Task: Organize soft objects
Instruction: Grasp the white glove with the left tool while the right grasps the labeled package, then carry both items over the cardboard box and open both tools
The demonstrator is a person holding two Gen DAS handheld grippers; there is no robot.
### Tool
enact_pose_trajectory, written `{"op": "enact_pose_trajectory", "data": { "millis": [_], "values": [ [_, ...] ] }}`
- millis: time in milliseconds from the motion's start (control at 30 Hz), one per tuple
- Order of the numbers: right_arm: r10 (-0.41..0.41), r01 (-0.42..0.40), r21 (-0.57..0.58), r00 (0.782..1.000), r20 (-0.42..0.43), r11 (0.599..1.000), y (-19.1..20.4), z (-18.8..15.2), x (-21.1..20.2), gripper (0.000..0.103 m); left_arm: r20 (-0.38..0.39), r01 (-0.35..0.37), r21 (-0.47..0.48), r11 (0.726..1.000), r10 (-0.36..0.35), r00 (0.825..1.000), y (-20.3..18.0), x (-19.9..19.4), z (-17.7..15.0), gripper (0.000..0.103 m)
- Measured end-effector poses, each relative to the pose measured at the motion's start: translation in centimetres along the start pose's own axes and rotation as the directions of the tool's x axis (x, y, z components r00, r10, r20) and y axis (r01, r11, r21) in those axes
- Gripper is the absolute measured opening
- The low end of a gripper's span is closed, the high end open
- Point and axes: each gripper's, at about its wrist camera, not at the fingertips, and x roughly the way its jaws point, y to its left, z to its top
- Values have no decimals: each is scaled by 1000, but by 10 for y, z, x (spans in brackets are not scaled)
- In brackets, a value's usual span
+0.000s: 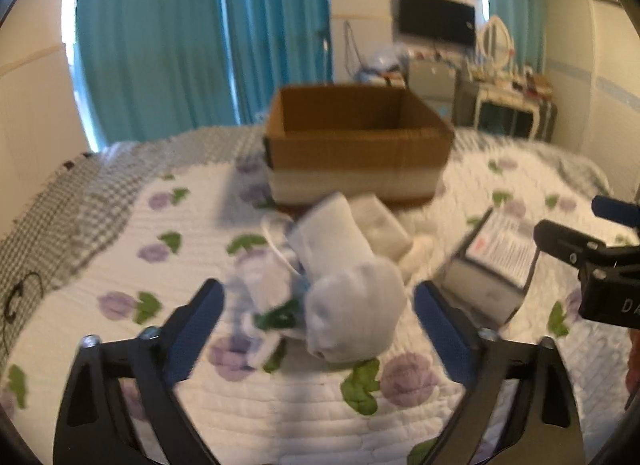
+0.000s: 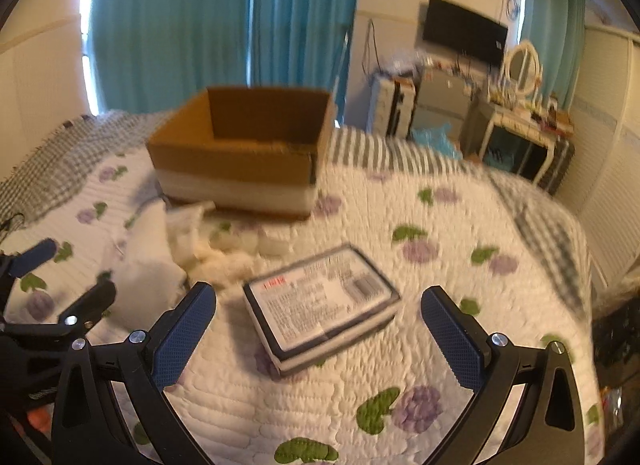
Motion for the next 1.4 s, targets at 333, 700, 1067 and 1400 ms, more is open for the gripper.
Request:
{"op": "enact_pose_trajectory", "data": {
  "millis": [333,700,1067,1400],
  "values": [
    [-1,2,6,986,-167,1000,14,-17,67,101,-74,130,-8,991,-131,989,-1,45,-5,52],
    [-2,3,6,992,-124,1000,17,-16,61,38,-66,173,0,985,-173,983,4,29,-8,33],
    [83,-84,13,995,48,996,15,6,-20,27,43,188,-14,982,-187,981,19,-36,16,32],
    [90,-73,-79,965,244,994,19,97,-87,27,216,103,62,993,-114,970,24,-81,97,32]
  ]
}}
